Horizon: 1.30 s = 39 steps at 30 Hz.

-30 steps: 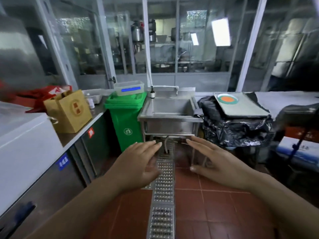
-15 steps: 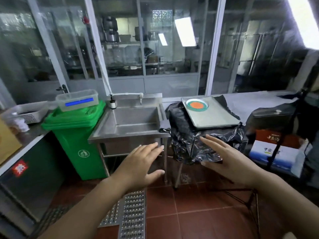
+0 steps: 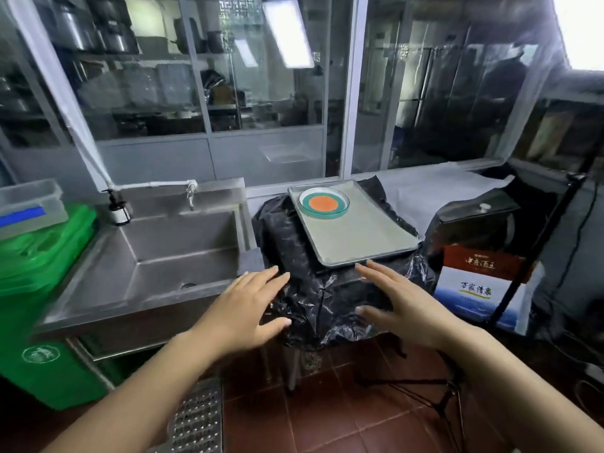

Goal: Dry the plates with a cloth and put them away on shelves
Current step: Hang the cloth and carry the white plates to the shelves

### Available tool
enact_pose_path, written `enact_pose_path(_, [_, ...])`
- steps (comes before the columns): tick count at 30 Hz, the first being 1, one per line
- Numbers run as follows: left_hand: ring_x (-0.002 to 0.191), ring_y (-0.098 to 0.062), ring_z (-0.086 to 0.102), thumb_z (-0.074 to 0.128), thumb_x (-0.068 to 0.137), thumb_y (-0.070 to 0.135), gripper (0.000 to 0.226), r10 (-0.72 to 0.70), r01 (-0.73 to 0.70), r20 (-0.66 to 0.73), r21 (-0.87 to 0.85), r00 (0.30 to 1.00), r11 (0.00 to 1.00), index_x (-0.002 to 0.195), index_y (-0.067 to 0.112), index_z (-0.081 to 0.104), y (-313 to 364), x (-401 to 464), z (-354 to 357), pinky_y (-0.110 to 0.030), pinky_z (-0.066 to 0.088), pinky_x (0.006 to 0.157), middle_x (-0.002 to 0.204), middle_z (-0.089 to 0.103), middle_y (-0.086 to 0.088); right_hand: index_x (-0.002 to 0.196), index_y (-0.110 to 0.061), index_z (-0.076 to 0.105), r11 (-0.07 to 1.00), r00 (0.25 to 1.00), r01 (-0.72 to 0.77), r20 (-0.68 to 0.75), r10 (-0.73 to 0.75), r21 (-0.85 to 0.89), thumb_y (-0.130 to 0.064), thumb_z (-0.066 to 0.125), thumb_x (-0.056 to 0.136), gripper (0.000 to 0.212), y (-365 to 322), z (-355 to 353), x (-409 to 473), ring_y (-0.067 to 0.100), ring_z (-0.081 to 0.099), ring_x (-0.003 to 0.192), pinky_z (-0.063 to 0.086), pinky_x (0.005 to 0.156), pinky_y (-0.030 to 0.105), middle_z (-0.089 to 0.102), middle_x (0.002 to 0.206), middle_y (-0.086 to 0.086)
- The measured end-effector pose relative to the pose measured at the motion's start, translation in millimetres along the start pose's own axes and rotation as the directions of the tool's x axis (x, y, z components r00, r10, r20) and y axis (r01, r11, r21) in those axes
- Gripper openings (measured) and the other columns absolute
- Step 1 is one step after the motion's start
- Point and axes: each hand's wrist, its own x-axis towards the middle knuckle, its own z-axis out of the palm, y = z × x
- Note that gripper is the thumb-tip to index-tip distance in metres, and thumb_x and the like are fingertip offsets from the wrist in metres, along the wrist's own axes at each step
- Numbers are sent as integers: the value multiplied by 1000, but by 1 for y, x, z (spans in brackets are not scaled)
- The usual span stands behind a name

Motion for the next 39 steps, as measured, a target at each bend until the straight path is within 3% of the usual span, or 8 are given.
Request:
enact_pose_path(9, [148, -16, 16, 11, 72, 74, 94, 14, -14, -1, -38, 1000, 999, 154, 28, 16, -88, 198, 38, -28, -4, 117, 161, 16, 3, 153, -36, 20, 994, 991, -111, 68, 112, -6, -52, 59, 90, 76, 96, -1, 179, 10, 20, 147, 21, 118, 26, 19, 162, -3])
enact_pose_path(14, [148, -15, 11, 43, 93, 60, 75, 17, -17, 5, -22, 1000, 1000, 154, 29, 14, -121, 281, 47, -32, -2, 121, 162, 13, 3, 153, -37, 19, 987, 984, -163, 72, 162, 12, -52, 58, 91, 75, 142, -9, 249, 11, 20, 147, 22, 117, 29, 16, 162, -6])
enact_pose_path(31, [150, -21, 1, 50, 89, 64, 86, -187, 213, 221, -102, 957, 972, 155, 27, 10, -214, 534, 149, -33, -6, 118, 163, 3, -6, 154, -31, 17, 991, 950, -120, 282, 134, -65, -47, 59, 93, 76, 354, 18, 503, 15, 15, 149, 11, 112, 16, 16, 163, 3])
enact_pose_path(35, [150, -20, -4, 53, 85, 67, 90, -239, 266, 257, -76, 936, 961, 155, 28, 12, -239, 590, 184, -35, -10, 118, 163, 4, -5, 155, -29, 16, 991, 926, -129, 353, 136, -42, -47, 58, 92, 77, 400, 37, 558, 15, 10, 150, 11, 117, 24, 13, 163, 3])
enact_pose_path(39, [150, -22, -9, 56, 80, 70, 98, -286, 307, 338, -10, 897, 952, 155, 30, 8, -262, 629, 219, -38, -13, 118, 163, 1, -10, 155, -27, 16, 988, 901, -154, 409, 143, -6, -43, 63, 91, 81, 444, 61, 599, 14, 6, 150, 7, 112, 16, 11, 163, 5])
